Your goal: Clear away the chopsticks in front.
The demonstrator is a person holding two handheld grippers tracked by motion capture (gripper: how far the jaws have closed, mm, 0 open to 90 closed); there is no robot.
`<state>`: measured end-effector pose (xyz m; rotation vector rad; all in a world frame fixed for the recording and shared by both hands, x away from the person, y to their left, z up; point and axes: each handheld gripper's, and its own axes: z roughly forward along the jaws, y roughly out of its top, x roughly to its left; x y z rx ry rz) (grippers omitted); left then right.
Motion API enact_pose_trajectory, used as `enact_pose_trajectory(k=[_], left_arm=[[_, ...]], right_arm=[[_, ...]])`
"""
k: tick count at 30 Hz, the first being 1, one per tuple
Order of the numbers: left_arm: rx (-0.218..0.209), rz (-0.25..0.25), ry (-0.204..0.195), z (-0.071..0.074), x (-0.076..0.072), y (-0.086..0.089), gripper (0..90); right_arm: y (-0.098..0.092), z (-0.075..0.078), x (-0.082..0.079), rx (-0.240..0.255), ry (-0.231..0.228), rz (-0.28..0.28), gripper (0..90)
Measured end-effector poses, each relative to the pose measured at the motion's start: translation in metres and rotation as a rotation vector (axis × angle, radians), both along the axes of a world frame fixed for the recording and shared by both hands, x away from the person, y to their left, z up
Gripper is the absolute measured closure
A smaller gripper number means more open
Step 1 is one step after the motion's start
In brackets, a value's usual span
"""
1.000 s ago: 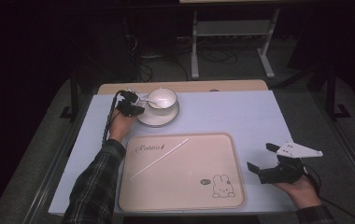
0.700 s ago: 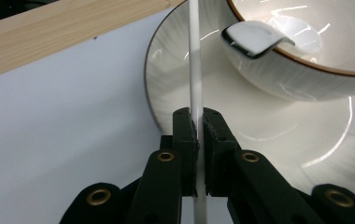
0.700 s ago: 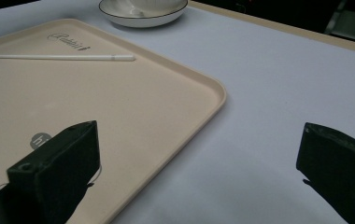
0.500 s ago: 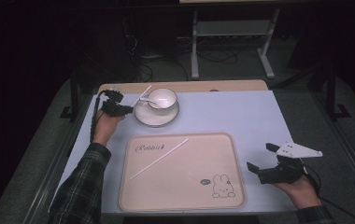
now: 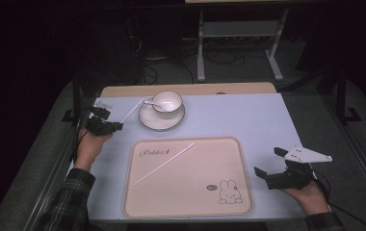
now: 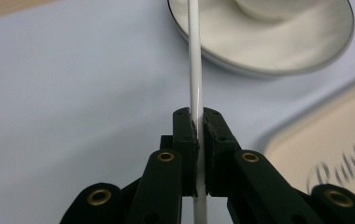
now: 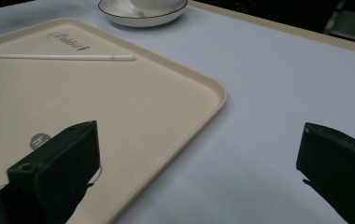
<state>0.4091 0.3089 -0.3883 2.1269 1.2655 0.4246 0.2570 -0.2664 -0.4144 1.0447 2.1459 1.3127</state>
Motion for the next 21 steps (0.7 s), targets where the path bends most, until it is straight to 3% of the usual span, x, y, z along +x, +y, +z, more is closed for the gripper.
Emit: enact_pose_trajectory(k=[4,10,15,21], left_arm=[[-0.014,-0.009,0.004,-0.005,-0.034,0.008,84.5],[-0.033,-0.062,-0.012,-0.003,-0.071,-0.004,84.6],[-0.069,-0.129,-0.013,-0.003,-0.09,-0.028,84.5],[-0.084,-0.231,0.023,-0.01,-0.1,-0.068,84.5]], right_arm=[[0.001,0.0,0.0,-0.002,0.0,0.002,0.0],[0.003,0.001,0.0,-0.005,-0.002,0.005,0.0],[0.003,0.001,0.0,-0.005,-0.002,0.003,0.0],[0.002,0.001,0.0,-0.005,-0.002,0.004,0.0]])
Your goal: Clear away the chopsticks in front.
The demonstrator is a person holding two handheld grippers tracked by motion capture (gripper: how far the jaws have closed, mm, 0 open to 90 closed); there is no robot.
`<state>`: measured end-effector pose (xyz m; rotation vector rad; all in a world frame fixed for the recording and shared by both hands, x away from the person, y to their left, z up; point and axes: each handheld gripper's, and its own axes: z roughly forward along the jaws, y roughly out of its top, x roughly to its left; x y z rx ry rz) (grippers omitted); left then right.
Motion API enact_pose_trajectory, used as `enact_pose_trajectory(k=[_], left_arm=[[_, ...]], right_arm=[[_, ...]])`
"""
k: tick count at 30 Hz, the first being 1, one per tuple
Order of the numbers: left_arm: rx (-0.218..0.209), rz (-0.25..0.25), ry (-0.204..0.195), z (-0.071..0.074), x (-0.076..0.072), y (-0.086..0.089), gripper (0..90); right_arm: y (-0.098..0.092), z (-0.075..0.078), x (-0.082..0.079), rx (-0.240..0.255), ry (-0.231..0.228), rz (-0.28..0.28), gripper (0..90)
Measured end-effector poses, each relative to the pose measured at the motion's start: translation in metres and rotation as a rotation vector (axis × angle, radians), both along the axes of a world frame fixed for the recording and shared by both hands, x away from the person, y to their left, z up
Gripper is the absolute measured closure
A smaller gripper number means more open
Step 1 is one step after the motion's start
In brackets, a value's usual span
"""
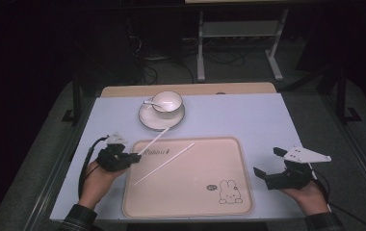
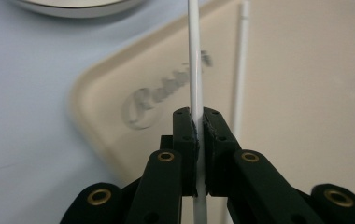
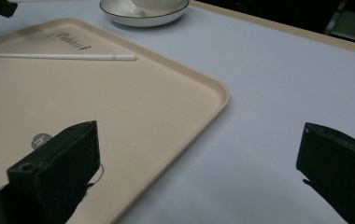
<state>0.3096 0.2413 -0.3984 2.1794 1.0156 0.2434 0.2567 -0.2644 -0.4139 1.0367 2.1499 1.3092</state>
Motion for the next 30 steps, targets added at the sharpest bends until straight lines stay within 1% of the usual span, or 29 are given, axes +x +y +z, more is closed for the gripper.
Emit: enact_pose_trajectory(k=[2,4,5,6,7,8,10,11,14,15,17,21,24,30], left_arm=[[0.014,-0.038,0.014,-0.005,-0.002,-0.015,84.5],[0.022,-0.066,0.028,-0.01,-0.005,-0.031,84.5],[0.031,-0.09,0.037,-0.013,-0.006,-0.04,84.5],[0.031,-0.09,0.037,-0.013,-0.006,-0.04,84.5],[0.056,-0.102,0.041,-0.016,-0.007,-0.048,84.5],[0.07,-0.113,0.048,-0.019,-0.008,-0.053,84.5],[0.079,-0.129,0.057,-0.022,-0.008,-0.059,84.4],[0.093,-0.136,0.064,-0.025,-0.007,-0.062,84.4],[0.094,-0.132,0.067,-0.028,-0.006,-0.065,84.4],[0.108,-0.13,0.067,-0.03,-0.005,-0.067,84.3],[0.112,-0.124,0.069,-0.033,-0.003,-0.068,84.2],[0.112,-0.119,0.062,-0.033,-0.002,-0.069,83.9],[0.115,-0.123,0.056,-0.033,-0.003,-0.069,81.6],[0.12,-0.125,0.055,-0.032,-0.004,-0.07,81.3]], right_arm=[[0.0,0.0,0.0,0.0,0.0,0.001,0.0],[0.0,0.0,0.0,0.001,0.0,0.002,0.0],[0.0,0.0,0.0,0.0,-0.001,0.003,0.0],[0.0,0.0,0.0,0.0,-0.001,0.003,0.0],[0.001,0.0,0.0,0.0,0.0,0.003,0.0],[0.001,0.0,0.0,-0.001,-0.002,0.004,0.0],[0.001,0.0,0.0,-0.002,-0.002,0.004,0.0],[0.001,0.0,0.0,-0.002,-0.002,0.004,0.0],[0.001,0.0,0.0,-0.001,-0.002,0.005,0.0],[0.001,0.0,0.0,-0.001,0.0,0.005,0.0],[0.001,0.0,0.0,-0.001,0.0,0.005,0.0],[0.001,0.0,0.0,-0.002,0.0,0.005,0.0],[0.001,0.0,0.0,-0.002,-0.001,0.006,0.0],[0.001,0.0,0.0,-0.002,-0.002,0.006,0.0]])
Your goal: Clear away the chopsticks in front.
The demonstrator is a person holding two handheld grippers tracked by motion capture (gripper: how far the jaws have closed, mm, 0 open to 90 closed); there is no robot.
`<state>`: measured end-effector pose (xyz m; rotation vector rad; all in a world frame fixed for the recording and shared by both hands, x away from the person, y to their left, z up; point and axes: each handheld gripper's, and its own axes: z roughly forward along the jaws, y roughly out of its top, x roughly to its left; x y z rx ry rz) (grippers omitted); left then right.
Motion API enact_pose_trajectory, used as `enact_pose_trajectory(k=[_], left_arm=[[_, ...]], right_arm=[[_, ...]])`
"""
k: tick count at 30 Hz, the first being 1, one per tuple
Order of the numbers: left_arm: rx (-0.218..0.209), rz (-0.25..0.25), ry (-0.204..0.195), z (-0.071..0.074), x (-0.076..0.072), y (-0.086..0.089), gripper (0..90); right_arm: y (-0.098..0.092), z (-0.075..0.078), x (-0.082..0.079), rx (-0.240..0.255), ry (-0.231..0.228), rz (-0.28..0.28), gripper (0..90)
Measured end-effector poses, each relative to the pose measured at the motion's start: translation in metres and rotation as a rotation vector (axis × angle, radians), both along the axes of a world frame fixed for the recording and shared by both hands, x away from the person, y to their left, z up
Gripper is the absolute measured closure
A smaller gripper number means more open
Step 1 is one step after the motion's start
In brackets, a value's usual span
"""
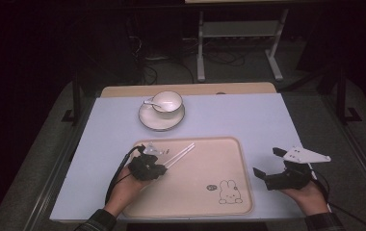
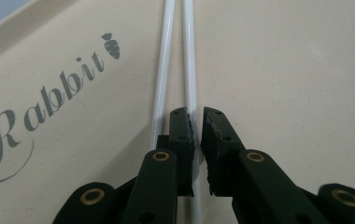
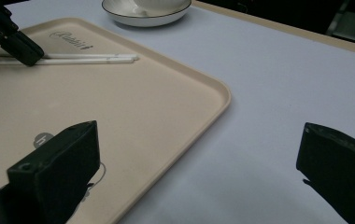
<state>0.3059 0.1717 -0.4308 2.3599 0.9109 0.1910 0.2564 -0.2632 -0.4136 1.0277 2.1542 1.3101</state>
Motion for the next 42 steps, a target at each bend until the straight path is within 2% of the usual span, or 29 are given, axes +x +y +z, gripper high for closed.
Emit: enact_pose_trajectory(k=[2,3,5,7,10,13,14,16,20,23,26,31,42], left_arm=[[-0.004,0.0,-0.007,0.002,-0.001,0.0,79.5],[-0.02,-0.005,-0.03,0.007,-0.001,0.0,78.3],[-0.047,-0.018,-0.043,0.012,0.003,-0.004,78.2],[-0.068,-0.044,-0.041,0.016,0.009,-0.011,82.5],[-0.065,-0.095,-0.053,0.019,0.02,-0.028,88.8],[-0.071,-0.12,-0.044,0.018,0.032,-0.045,89.4],[-0.071,-0.12,-0.044,0.018,0.032,-0.045,89.4],[-0.081,-0.137,-0.021,0.013,0.045,-0.061,89.4],[-0.058,-0.151,-0.003,0.003,0.059,-0.08,89.4],[-0.039,-0.151,-0.001,-0.002,0.064,-0.086,89.4],[-0.036,-0.146,-0.002,-0.005,0.066,-0.086,89.4],[-0.031,-0.122,-0.01,-0.004,0.068,-0.077,89.4],[-0.036,-0.046,0.002,-0.004,0.071,-0.047,89.4]], right_arm=[[0.0,0.0,0.0,0.0,0.0,0.0,0.0],[0.0,0.0,0.0,0.0,0.0,0.0,0.0],[0.0,0.0,0.0,0.0,0.001,-0.001,0.0],[0.0,0.0,0.0,0.0,0.005,-0.001,0.0],[0.001,0.0,0.0,-0.004,0.004,0.003,0.0],[0.0,-0.001,0.0,-0.002,0.004,-0.001,0.0],[0.0,-0.001,0.0,-0.002,0.004,-0.001,0.0],[0.0,-0.001,0.001,0.002,0.007,-0.002,0.0],[-0.003,-0.003,-0.001,0.006,0.013,0.0,0.0],[-0.005,-0.003,-0.002,0.012,0.008,0.0,0.0],[-0.005,-0.003,-0.001,0.012,0.007,0.002,0.0],[-0.002,-0.002,-0.002,0.001,0.005,0.007,0.0],[-0.001,-0.001,-0.003,0.0,0.004,0.006,0.0]])
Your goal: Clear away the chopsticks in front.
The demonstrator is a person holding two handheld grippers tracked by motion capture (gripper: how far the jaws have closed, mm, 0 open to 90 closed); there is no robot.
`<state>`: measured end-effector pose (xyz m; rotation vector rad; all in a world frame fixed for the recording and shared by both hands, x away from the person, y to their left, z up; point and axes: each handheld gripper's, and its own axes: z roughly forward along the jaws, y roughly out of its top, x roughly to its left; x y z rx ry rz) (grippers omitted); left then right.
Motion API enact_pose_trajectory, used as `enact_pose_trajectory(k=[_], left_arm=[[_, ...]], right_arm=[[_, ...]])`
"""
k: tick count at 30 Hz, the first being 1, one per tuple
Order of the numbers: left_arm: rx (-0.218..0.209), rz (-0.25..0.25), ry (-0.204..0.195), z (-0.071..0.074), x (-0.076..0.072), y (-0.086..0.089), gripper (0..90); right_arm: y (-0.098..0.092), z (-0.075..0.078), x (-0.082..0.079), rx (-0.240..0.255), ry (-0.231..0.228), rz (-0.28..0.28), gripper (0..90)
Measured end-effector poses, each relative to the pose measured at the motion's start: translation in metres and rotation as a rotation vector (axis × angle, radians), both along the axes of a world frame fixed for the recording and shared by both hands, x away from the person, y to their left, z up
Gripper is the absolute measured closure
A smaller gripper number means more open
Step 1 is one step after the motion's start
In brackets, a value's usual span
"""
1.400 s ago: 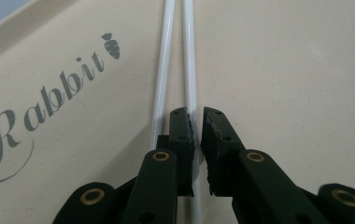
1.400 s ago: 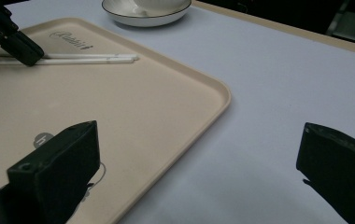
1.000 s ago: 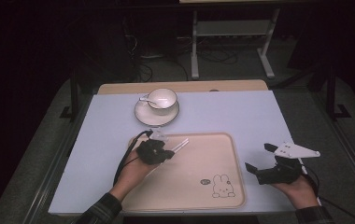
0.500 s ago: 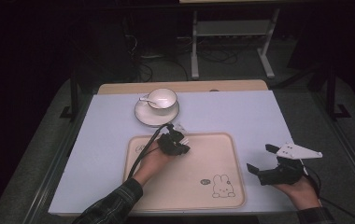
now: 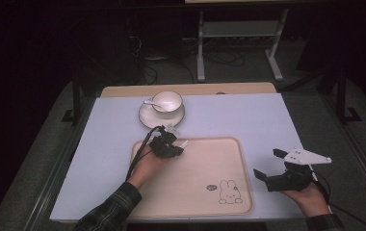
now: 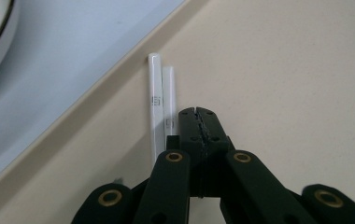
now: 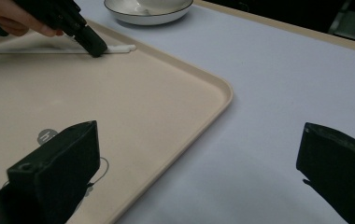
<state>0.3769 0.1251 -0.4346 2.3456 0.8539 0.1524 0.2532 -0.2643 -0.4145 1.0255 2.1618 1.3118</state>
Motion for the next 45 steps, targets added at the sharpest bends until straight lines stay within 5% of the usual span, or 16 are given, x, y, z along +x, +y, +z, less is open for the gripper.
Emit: enact_pose_trajectory(k=[31,45], left_arm=[[-0.02,0.12,0.047,0.001,-0.022,0.078,89.4],[-0.009,0.08,0.062,0.003,-0.063,0.09,88.5]], right_arm=[[0.0,0.0,0.0,-0.001,-0.002,-0.003,0.0],[0.001,0.0,0.0,-0.003,0.0,-0.007,0.0]])
